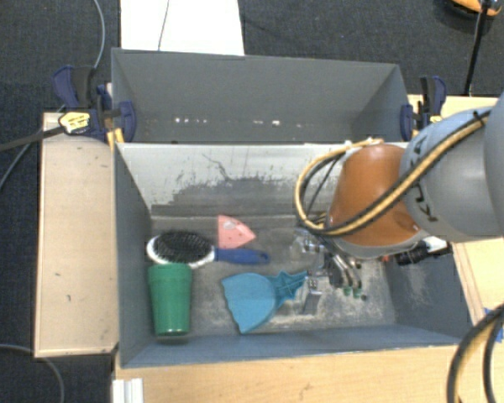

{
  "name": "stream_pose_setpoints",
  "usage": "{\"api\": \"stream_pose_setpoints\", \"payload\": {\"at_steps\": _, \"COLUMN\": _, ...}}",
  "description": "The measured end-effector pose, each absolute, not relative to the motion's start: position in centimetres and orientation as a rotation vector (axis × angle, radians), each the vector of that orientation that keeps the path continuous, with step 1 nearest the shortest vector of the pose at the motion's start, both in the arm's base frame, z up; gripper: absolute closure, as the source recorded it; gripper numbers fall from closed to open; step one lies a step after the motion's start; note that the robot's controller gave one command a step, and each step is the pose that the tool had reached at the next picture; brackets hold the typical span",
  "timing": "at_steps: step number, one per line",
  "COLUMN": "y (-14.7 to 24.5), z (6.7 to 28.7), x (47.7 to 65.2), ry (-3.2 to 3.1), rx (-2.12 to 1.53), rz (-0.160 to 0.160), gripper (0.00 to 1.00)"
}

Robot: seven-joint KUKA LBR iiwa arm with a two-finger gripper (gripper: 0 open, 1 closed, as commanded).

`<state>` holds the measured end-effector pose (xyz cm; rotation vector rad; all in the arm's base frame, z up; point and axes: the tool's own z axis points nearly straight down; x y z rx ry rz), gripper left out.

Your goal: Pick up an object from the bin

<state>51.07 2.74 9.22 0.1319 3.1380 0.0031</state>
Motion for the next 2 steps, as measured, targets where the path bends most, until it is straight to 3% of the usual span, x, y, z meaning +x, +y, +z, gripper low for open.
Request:
{"api": "stream_pose_setpoints", "payload": {"at_steps": 1, "y": 5.93, "z": 7.34, "x": 50.03, "ry": 3.114, "rx": -0.278, "rz": 0.004, "gripper": 1.0}}
{"api": "stream_pose_setpoints", "payload": {"at_steps": 2, "y": 5.93, "z": 7.33, "x": 50.03, "ry": 3.114, "rx": -0.278, "rz": 0.004, "gripper": 1.0}}
